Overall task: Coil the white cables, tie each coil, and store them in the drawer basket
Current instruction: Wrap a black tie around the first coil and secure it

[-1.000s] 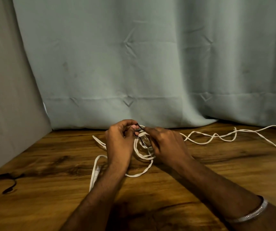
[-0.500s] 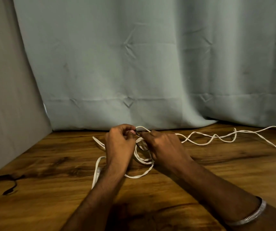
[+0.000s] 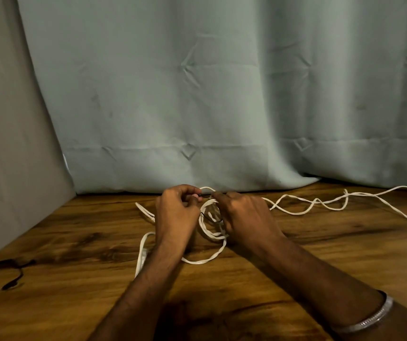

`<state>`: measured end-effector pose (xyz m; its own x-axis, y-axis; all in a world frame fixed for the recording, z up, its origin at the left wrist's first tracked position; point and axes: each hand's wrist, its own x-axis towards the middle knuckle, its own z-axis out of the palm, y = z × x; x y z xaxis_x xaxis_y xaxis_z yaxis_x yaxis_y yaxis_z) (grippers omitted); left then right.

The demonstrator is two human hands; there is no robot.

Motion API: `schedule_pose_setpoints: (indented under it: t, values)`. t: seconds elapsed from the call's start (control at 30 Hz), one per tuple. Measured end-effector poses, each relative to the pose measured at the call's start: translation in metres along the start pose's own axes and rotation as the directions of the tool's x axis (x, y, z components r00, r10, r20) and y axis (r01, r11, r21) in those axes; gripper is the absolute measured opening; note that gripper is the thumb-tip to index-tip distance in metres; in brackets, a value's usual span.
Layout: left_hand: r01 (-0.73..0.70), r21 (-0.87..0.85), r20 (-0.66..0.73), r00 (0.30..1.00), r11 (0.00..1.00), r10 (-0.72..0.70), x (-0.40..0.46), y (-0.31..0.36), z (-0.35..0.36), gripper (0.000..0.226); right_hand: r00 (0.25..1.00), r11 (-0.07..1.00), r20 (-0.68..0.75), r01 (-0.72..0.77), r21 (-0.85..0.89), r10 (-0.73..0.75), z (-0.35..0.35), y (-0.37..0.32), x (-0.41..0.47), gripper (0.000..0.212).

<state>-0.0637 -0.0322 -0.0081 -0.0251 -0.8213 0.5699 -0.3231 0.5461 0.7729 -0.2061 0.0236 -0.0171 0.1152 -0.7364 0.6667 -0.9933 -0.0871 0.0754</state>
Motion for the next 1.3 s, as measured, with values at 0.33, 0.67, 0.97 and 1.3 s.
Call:
schedule_pose_setpoints:
  t: [0.33, 0.67, 0.97, 1.3]
  values:
    - [0.084, -0.161, 0.05, 0.996, 0.983, -0.077, 0.002, -0.002, 0.002, 0.013, 0.997, 0.998, 0.039, -0.062, -0.003, 0.062, 0.001, -0.001, 0.002, 0.045]
    - [0.06, -0.212, 0.078, 0.996, 0.975, -0.044, 0.004, -0.007, 0.004, 0.016, 0.997, 0.998, 0.053, -0.053, -0.02, 0.054, 0.002, -0.004, 0.002, 0.045]
    - [0.116, -0.419, 0.131, 0.989, 0.9, -0.066, 0.004, -0.007, 0.004, 0.02, 1.0, 0.998, -0.028, -0.002, 0.059, 0.004, 0.002, -0.005, -0.001, 0.044]
    - [0.003, -0.253, 0.109, 0.994, 0.968, 0.025, 0.007, -0.011, 0.008, 0.008, 0.969, 0.831, -0.13, -0.108, 0.546, 0.211, 0.021, 0.008, 0.005, 0.033]
